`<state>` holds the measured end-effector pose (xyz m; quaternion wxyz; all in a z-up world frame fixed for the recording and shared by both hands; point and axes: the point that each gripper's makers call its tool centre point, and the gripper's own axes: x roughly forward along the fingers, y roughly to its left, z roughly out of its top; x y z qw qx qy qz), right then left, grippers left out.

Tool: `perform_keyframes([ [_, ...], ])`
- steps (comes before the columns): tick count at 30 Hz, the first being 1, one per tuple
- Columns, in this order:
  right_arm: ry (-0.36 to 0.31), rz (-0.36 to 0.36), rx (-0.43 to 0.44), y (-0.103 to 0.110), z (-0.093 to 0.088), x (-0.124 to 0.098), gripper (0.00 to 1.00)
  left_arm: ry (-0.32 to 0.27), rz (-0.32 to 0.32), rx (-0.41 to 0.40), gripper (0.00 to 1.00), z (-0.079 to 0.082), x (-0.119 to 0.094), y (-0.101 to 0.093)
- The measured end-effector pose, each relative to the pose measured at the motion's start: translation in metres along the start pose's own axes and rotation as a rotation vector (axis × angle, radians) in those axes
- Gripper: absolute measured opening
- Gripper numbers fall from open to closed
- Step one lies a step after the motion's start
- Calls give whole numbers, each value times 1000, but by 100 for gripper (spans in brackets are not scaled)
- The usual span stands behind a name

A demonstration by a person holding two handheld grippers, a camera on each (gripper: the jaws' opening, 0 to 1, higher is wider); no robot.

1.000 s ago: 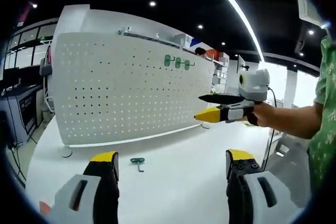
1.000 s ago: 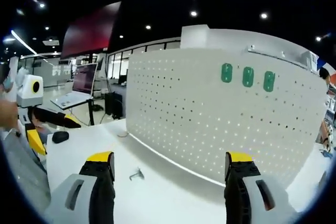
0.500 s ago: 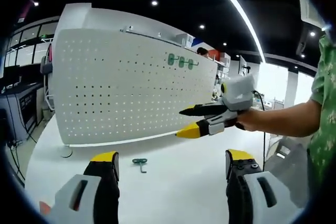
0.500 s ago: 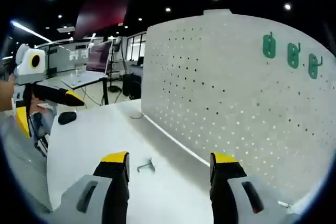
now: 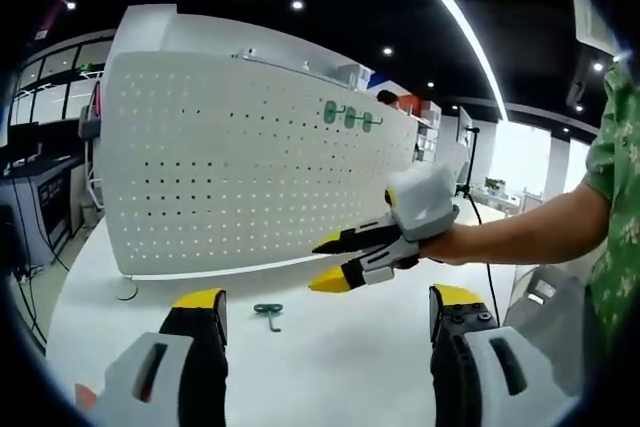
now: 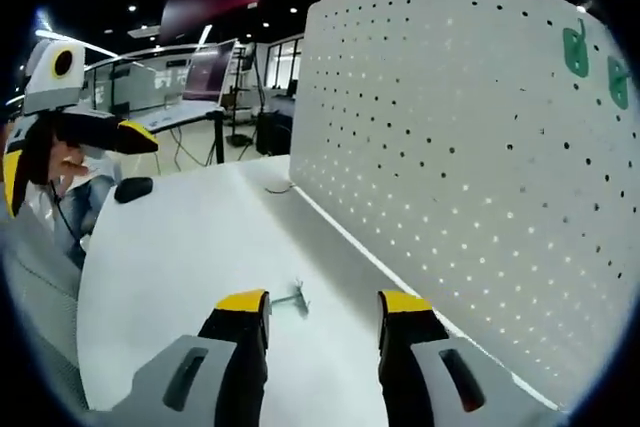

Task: Insert the hook assembly into the mounting plate slot until the hook locks in place.

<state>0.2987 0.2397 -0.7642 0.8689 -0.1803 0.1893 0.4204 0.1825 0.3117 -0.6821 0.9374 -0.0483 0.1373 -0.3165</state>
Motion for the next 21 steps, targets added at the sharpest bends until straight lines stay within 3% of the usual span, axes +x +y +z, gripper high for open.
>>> perform_keyframes([
  [21, 97, 79, -24, 15, -27, 42, 22, 5, 15, -13, 85, -3, 3, 6],
])
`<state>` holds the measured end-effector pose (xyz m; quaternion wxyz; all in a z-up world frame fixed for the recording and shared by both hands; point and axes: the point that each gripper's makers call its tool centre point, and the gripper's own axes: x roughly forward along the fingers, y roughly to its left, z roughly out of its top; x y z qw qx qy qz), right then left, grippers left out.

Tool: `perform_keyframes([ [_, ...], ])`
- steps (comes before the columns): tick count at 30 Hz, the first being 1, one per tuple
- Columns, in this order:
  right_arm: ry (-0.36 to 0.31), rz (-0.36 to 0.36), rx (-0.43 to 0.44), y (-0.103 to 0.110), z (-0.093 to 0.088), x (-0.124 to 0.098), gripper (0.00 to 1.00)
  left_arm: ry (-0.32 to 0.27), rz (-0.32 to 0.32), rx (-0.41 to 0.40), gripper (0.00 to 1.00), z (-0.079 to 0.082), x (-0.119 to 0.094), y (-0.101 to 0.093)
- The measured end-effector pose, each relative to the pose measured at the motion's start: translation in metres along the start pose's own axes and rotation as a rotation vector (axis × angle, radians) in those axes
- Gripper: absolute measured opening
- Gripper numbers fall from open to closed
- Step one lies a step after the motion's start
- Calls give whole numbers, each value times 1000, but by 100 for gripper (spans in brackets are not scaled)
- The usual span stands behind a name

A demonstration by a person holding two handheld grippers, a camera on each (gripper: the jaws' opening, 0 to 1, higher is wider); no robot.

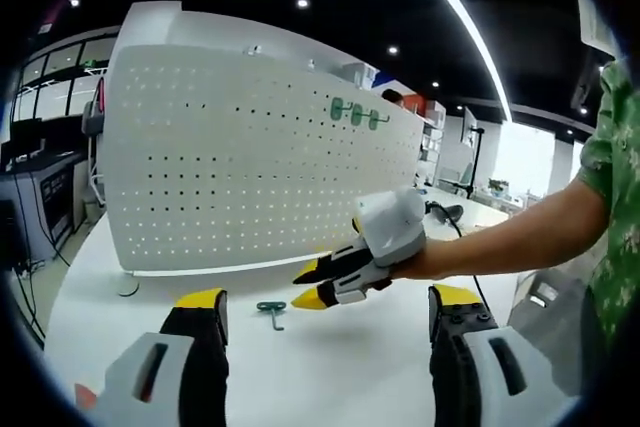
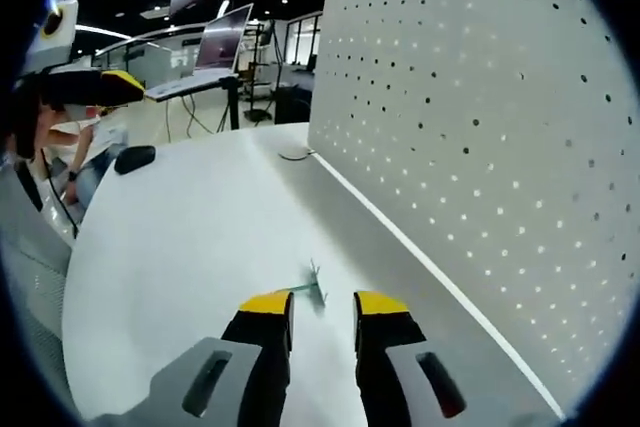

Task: Insert the hook assembly into the mounting plate slot until the hook locks in place.

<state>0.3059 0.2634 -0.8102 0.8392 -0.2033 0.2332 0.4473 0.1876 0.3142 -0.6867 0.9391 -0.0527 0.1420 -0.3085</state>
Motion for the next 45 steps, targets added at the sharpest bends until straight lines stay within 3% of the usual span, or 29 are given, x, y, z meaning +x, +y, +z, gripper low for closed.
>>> perform_keyframes([
  [18, 36, 30, -37, 3, -11, 23, 9, 5, 5, -15, 84, -2, 6, 7],
  [45, 54, 42, -81, 1, -18, 28, 1, 20, -7, -24, 83, -7, 14, 8],
])
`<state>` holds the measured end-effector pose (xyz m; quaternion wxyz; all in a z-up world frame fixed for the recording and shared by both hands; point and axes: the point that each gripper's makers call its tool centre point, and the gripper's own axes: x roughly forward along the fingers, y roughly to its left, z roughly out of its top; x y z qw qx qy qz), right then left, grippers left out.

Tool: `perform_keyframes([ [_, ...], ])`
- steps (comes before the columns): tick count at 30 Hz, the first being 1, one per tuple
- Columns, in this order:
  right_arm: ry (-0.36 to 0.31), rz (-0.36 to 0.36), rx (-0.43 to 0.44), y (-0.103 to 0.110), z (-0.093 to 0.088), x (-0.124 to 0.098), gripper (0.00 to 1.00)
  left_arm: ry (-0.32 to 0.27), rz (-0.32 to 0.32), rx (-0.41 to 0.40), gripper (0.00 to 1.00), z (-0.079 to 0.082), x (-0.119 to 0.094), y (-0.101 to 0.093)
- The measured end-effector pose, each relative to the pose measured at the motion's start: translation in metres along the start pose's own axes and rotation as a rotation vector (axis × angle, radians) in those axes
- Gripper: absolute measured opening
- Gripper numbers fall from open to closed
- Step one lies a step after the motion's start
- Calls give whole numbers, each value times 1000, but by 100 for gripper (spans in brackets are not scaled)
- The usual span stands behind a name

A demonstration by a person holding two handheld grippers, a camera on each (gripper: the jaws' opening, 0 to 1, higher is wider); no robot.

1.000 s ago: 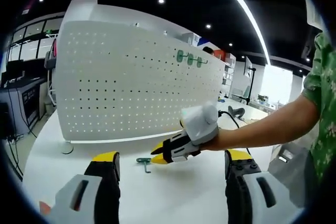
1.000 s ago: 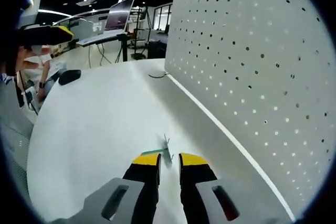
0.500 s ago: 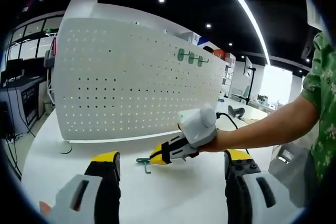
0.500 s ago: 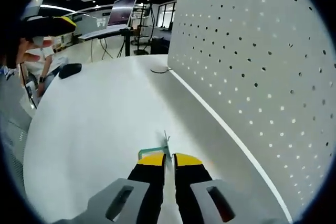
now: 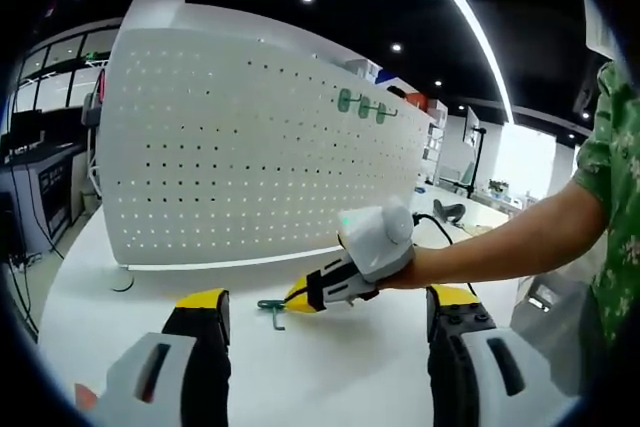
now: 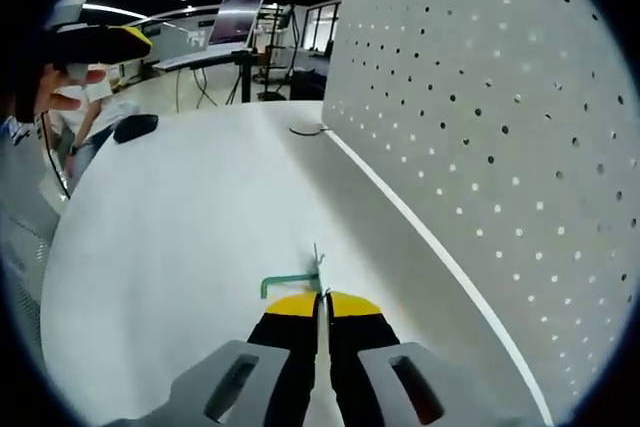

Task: Insert the hook assembly into the mounting plate slot until the hook locks in place.

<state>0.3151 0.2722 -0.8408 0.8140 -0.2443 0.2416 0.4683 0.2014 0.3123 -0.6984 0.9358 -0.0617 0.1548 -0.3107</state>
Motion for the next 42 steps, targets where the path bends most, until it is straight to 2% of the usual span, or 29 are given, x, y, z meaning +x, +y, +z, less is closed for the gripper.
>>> perform_keyframes([
  [16, -7, -1, -51, 2, 2, -1, 0, 5, -3, -3, 82, -2, 1, 0],
  [24, -12, 6, -46, 0, 2, -2, 0, 8, -5, -4, 81, -3, 2, 1],
  [28, -15, 12, -21, -1, 2, -4, 0, 10, -7, -2, 81, -3, 3, 0],
  [33, -26, 24, 53, -3, 3, -7, 0, 9, -10, 1, 81, -3, 4, 0],
  [38, -26, 32, 68, 0, 3, -9, 0, 8, -11, 4, 81, -2, 5, 0],
  [42, -32, 38, 117, -1, 4, -13, 0, 3, -12, 8, 81, -1, 4, 0],
])
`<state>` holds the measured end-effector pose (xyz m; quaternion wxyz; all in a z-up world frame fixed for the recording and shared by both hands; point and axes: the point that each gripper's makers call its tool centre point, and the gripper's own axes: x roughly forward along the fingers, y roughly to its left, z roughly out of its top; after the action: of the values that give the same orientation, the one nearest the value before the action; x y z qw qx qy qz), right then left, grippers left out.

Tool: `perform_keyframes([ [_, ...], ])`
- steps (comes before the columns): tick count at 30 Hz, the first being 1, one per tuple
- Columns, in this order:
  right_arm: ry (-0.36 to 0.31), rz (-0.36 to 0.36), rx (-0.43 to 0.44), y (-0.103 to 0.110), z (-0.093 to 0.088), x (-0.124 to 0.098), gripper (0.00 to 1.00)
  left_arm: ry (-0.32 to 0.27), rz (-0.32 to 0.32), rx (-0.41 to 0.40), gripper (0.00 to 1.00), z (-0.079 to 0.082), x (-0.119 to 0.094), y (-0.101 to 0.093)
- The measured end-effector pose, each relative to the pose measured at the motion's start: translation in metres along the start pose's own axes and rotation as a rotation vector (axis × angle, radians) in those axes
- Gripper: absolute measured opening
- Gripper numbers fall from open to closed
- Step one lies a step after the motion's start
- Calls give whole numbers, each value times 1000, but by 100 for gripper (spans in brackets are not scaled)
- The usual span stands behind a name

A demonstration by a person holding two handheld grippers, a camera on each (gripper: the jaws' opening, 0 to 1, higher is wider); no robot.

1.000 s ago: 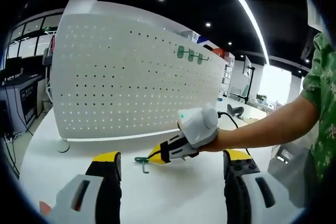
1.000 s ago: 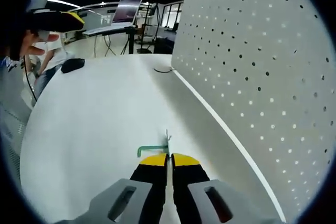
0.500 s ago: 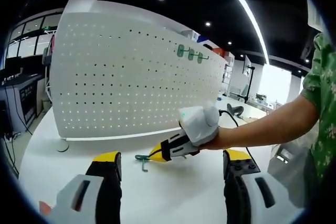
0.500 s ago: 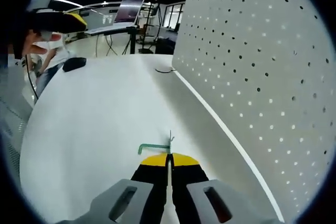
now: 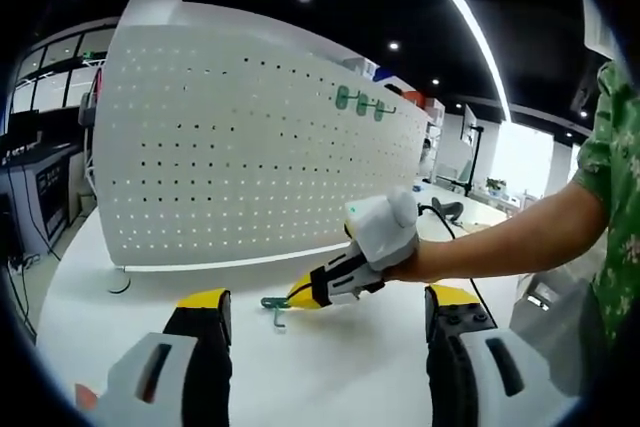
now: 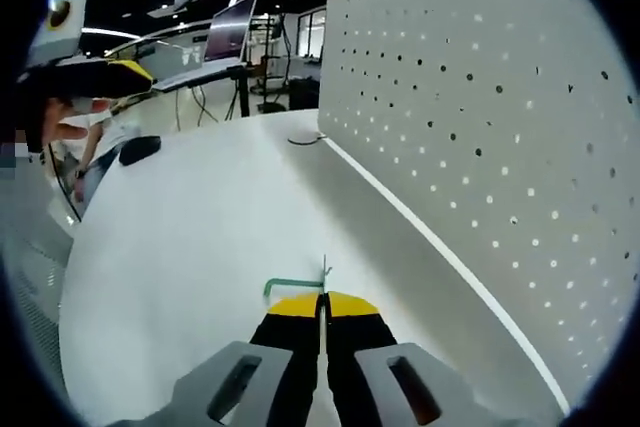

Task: Insert the hook assembly into the mounting plate slot until the hook locks in place.

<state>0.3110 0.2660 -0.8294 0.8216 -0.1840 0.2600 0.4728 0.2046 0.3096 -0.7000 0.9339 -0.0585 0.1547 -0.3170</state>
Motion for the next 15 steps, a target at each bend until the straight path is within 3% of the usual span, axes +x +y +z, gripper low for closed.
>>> perform_keyframes([
  [7, -15, 0, 36, -1, 5, -9, 0, -14, -1, 7, 82, 6, -1, -1],
  [15, -58, 4, 76, -2, 23, -31, 0, -37, -8, 24, 82, 17, -5, -5],
])
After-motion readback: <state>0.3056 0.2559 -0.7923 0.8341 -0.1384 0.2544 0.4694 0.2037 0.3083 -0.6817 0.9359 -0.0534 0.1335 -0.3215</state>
